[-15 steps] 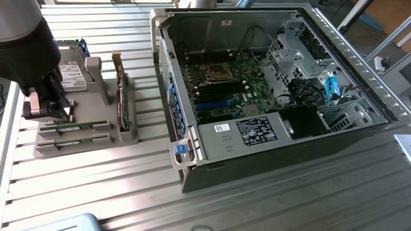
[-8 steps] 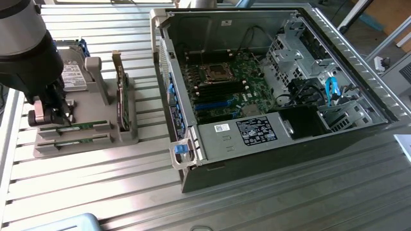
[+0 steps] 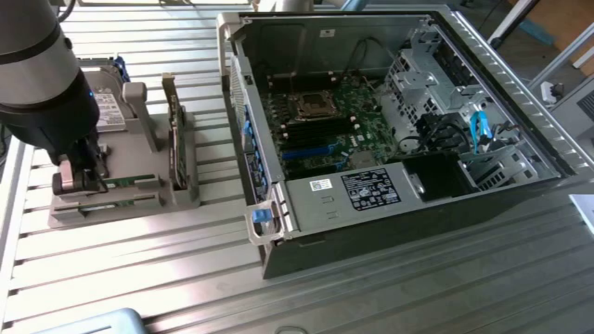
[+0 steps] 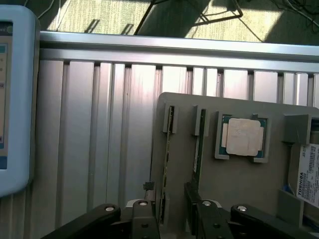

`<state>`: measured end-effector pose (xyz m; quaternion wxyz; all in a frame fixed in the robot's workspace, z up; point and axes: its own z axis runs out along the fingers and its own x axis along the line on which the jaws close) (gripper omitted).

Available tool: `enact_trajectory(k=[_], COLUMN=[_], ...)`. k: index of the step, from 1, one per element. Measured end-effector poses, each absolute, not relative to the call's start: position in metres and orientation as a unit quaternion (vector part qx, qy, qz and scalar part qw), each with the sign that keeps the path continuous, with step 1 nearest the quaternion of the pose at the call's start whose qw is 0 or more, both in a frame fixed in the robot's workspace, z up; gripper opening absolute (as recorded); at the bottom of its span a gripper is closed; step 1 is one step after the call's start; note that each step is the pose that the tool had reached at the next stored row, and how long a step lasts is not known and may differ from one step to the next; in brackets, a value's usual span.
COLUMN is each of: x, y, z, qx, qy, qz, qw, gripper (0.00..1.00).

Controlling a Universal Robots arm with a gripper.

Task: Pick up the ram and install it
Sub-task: 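Pick up the ram and move it above insertion slot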

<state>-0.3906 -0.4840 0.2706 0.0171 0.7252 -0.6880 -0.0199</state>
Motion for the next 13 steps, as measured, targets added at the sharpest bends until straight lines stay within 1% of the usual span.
enact_trajectory(k=[4, 13], x=[-0.391, -0.391], y=[-0.484, -0.484], z=[0.257, 0.237], qx=[0.726, 0.728], qy=[-0.687, -0.685], qz=[-0.021, -0.023], qw=[0.018, 0.02], gripper=[0.36, 0.36])
